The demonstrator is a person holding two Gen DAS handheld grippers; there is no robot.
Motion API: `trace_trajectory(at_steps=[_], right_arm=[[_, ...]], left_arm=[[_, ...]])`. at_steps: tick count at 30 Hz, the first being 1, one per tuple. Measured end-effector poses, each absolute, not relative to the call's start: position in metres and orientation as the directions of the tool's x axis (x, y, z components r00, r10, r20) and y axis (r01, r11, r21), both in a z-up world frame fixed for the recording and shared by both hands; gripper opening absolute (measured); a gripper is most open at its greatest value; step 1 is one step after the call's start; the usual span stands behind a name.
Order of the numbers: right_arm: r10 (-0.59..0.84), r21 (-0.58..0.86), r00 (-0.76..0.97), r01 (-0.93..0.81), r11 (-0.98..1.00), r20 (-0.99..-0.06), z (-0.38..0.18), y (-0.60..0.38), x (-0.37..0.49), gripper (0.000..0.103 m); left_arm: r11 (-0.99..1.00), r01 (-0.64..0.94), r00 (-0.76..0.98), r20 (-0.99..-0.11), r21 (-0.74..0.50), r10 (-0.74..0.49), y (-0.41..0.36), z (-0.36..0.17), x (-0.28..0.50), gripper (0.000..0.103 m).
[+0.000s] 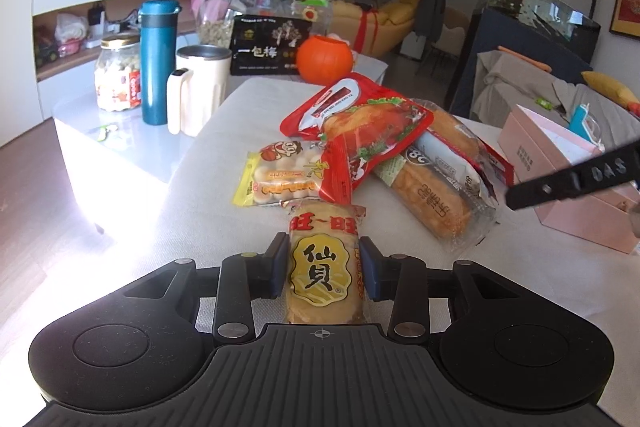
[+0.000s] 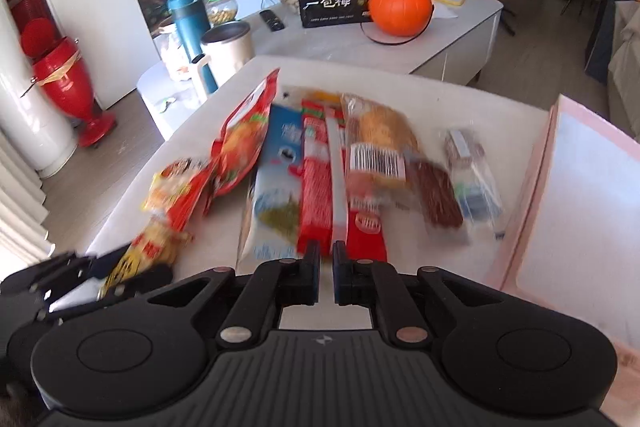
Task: Organize snacks
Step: 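Grasp the milk-candy bag with the right gripper while the left gripper holds the rice-cracker pack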
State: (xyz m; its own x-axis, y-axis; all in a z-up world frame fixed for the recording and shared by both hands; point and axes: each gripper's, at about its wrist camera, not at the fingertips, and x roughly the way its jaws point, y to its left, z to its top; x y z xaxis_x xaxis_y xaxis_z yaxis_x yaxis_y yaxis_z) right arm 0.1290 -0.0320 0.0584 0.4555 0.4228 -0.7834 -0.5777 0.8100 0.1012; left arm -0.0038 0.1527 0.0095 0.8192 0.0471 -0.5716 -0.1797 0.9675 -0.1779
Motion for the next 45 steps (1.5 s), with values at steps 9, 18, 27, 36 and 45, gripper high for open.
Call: trace_trajectory(at_steps=[9,18,27,36,45], right_arm=[[0.441,0.108,0.567,-0.524,0.845,-0.696,0.042,-0.109,0.072,0.030],[0.517,0.230,0.586,-0.495,0.838,-0.624,0.019,-0.128,0.065,0.050],[0.569,0.081,0.573,-0.660,0.747,-0.590,0.069,-0.022,0.069,0.050],[0.529,0.054,0.466,-0.712,0.700,-0.709,0.052,0.124,0.129,0.064],[0.458,-0.048,0.431,-0.766,0.641,-0.777,0.032,0.121,0.112,0.052]], left_arm=[[0.971,-0.182,0.815,-0.576,-0.156,0.060,0.150,0.010,-0.002,0.042],[0.956,-0.184,0.816,-0.578,-0.226,0.020,0.149,0.022,-0.023,0.040],[0.957,-0.256,0.781,-0.613,-0.134,0.123,0.160,0.034,-0.035,0.040],[0.950,-0.295,0.742,-0.651,-0.102,0.161,0.182,0.024,-0.053,0.040],[0.955,-0.268,0.755,-0.643,-0.126,0.127,0.180,0.026,-0.051,0.040]])
